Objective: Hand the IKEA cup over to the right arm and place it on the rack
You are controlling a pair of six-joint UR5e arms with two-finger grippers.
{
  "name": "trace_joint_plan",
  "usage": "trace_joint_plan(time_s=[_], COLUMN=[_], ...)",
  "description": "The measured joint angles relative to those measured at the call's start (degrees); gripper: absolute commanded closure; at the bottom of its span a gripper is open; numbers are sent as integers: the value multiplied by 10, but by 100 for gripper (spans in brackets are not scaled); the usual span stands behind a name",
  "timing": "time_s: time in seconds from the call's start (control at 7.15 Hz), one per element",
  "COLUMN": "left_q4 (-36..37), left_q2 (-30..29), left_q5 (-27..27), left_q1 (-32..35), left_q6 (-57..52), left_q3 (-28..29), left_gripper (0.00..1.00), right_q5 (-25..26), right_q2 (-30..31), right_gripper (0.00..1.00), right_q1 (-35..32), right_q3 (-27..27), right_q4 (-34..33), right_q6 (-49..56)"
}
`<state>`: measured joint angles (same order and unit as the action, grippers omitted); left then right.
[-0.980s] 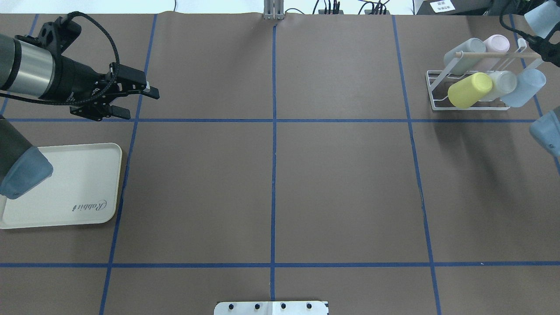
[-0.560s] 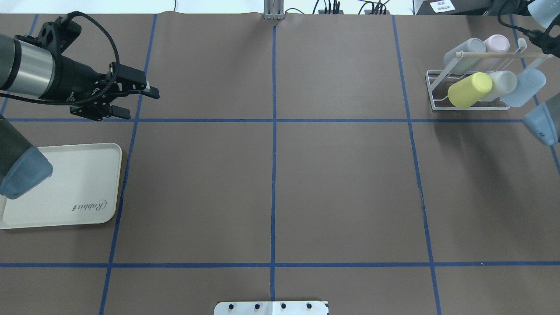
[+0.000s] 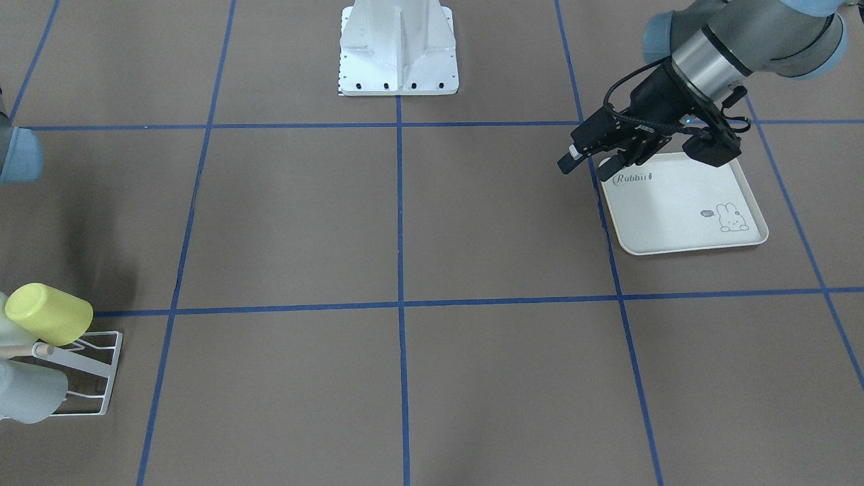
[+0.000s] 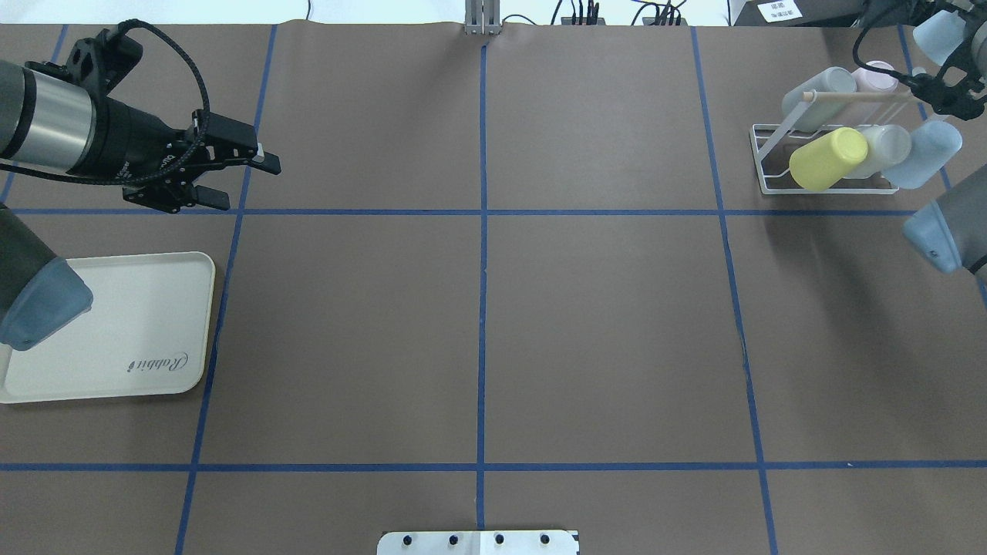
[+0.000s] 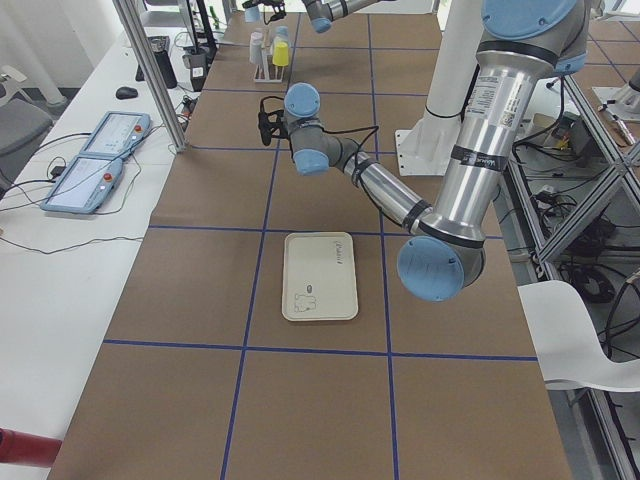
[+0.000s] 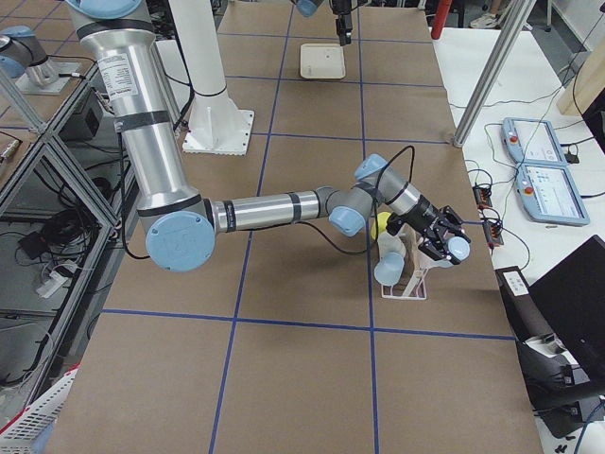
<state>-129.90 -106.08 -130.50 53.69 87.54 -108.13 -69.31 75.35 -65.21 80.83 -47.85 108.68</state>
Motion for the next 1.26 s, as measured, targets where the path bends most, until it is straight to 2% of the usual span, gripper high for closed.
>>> trace_joint_plan(time_s=[0.84, 0.98, 1.26], left_q4=[0, 0, 0], left_q2=[0, 0, 0], left_q5=[0, 0, 1], left_q1=[-1, -1, -1], left_q6=[1, 1, 0], left_q3=[-3, -3, -2], left_gripper=[0, 0, 0], right_q5=[1, 1, 1], right_q2=[-1, -1, -2], right_gripper=[63, 59, 36], right_q1=[14, 15, 18], right_q3=[-27, -29, -30], right_q4=[0, 0, 0], right_q6=[-1, -1, -1])
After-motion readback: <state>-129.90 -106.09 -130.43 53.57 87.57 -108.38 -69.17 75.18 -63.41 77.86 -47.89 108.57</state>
